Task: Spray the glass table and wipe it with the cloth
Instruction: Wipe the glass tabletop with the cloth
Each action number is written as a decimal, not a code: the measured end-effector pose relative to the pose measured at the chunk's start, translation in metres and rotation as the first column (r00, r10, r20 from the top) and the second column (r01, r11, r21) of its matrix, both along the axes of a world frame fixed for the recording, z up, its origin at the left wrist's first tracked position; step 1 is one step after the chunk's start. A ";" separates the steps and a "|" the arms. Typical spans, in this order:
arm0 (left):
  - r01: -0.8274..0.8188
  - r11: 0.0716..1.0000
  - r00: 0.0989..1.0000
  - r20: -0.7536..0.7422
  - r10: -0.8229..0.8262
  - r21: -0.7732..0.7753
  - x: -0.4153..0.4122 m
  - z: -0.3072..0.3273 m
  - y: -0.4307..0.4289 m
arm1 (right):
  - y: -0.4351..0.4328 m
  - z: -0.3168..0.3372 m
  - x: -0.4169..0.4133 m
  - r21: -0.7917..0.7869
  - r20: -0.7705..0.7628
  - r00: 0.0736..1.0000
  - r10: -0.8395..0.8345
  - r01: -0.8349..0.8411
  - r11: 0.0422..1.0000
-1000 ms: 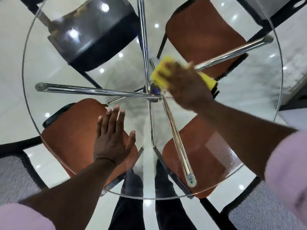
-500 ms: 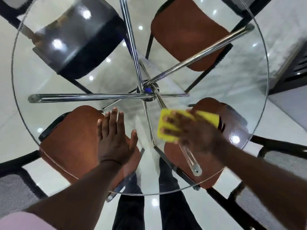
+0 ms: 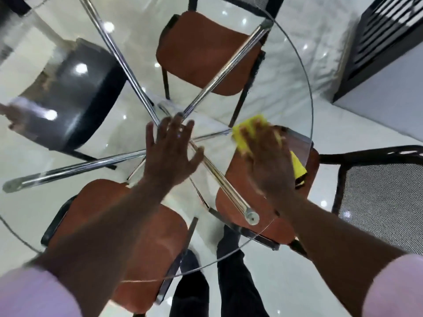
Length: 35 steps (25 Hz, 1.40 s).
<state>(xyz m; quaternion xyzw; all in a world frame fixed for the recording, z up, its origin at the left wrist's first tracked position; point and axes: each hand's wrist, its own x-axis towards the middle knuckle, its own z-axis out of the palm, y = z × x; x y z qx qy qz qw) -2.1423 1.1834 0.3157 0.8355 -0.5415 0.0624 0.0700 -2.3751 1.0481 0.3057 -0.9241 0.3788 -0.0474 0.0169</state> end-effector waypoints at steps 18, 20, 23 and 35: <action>-0.081 0.991 0.992 -0.088 0.090 0.109 0.021 -0.023 -0.038 | -0.176 -0.008 0.131 -0.143 -0.085 0.697 0.712 -0.716 0.684; -0.071 0.991 0.994 -0.077 0.080 0.110 0.023 -0.024 -0.038 | -0.216 -0.008 0.173 -0.127 0.146 0.954 0.262 -0.244 0.961; -0.067 0.990 0.993 -0.091 0.079 0.127 0.023 -0.023 -0.038 | -0.189 -0.009 0.212 0.054 0.272 0.944 -0.188 0.180 0.982; -0.050 0.994 0.976 -0.206 0.069 0.096 0.025 -0.024 -0.035 | 0.009 0.006 -0.006 0.028 -0.036 0.956 0.291 -0.290 0.957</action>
